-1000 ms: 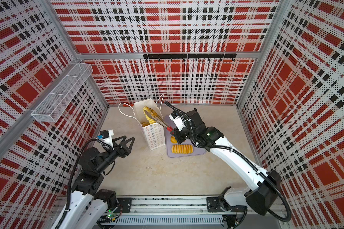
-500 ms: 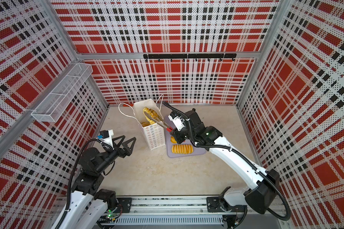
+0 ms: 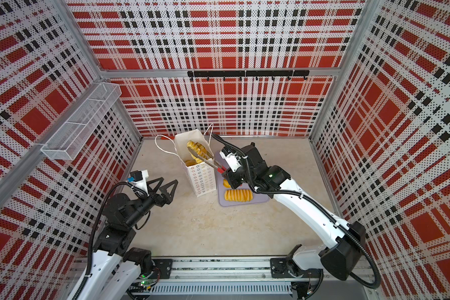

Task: Place the fake bread into the paper bag
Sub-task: 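Lower the striped roll into the bag with the right tongs, then open the tongs to release the striped roll into the bag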

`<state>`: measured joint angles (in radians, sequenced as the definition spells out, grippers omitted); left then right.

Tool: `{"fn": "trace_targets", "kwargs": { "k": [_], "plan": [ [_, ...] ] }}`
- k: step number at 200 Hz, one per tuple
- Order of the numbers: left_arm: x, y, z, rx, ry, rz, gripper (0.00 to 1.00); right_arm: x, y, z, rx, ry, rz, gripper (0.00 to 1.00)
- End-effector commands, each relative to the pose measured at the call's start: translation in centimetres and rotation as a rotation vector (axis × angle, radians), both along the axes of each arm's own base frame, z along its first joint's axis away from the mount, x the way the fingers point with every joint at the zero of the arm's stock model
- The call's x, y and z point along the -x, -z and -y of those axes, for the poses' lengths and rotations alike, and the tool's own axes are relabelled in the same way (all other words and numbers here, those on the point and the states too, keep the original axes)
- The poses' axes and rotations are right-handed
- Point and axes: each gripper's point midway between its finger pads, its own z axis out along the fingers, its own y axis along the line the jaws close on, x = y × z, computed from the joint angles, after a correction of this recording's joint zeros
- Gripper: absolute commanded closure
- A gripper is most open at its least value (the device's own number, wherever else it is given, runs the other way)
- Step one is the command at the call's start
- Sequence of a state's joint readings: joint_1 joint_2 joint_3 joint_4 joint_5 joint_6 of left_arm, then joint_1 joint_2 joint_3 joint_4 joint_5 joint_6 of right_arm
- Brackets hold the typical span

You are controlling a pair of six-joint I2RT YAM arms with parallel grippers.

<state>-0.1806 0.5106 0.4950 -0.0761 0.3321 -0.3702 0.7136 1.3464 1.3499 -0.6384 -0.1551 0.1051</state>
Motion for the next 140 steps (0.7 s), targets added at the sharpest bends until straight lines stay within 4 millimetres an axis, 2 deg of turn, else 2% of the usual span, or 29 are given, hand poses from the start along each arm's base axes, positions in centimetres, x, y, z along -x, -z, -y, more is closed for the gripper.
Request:
{"fn": "trace_targets", "kwargs": {
  "k": [1,140],
  "plan": [
    [0.0,-0.16,-0.24,-0.003,-0.009,0.013,0.02,-0.09,-2.47,-0.61,-0.038,-0.019,0.065,0.71],
    [0.0,-0.24,-0.33,-0.002,-0.011,0.015,0.02,-0.01,-2.37,-0.79,-0.033,-0.025,0.064,0.69]
  ]
}}
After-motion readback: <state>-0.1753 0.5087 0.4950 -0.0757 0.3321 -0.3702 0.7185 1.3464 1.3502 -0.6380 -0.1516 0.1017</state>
